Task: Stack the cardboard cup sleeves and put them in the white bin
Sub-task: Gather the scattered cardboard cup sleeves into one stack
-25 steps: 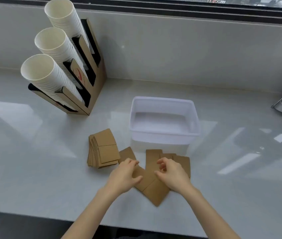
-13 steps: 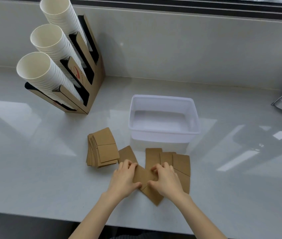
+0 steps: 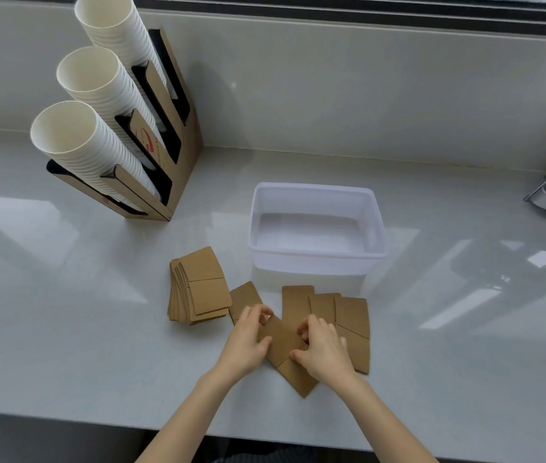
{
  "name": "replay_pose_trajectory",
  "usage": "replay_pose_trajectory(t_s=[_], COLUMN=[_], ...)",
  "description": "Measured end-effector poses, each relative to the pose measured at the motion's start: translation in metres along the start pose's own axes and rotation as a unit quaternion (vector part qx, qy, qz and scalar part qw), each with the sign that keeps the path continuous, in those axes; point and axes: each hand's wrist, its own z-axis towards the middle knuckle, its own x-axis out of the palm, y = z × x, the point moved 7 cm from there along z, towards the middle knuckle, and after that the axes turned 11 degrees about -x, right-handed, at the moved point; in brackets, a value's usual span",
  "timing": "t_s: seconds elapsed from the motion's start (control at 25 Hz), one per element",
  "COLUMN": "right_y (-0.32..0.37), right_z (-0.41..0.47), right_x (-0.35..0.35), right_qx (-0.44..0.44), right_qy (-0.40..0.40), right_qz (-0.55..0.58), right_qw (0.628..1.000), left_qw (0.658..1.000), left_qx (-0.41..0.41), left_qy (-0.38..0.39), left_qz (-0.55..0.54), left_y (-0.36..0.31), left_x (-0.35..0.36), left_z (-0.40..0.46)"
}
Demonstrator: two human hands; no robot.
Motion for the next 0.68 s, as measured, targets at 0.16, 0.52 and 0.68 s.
replay_pose_trajectory(t_s=[0.16,0.52,0.68], right_y=[-0.002,-0.015,-0.014], right_z=[-0.001,-0.002,-0.002], right_x=[-0.008,-0.037,-0.038], right_qx=[0.002,0.028,0.036], right_qy=[-0.008,-0.087,-0.093], right_qz=[0.042,0.225,0.276], right_qw=[0.999,0.97,0.956], left_qw=[0.986,0.885,0.909], left_qx=[-0.049,-0.135,-0.128], left_qy=[0.01,0.122,0.11], left_qz=[-0.157,-0.428,-0.382], left_y=[0.004,0.002,-0.002], left_x=[-0.004,0.011,0.018], left_z=[0.001,-0.004,-0.005])
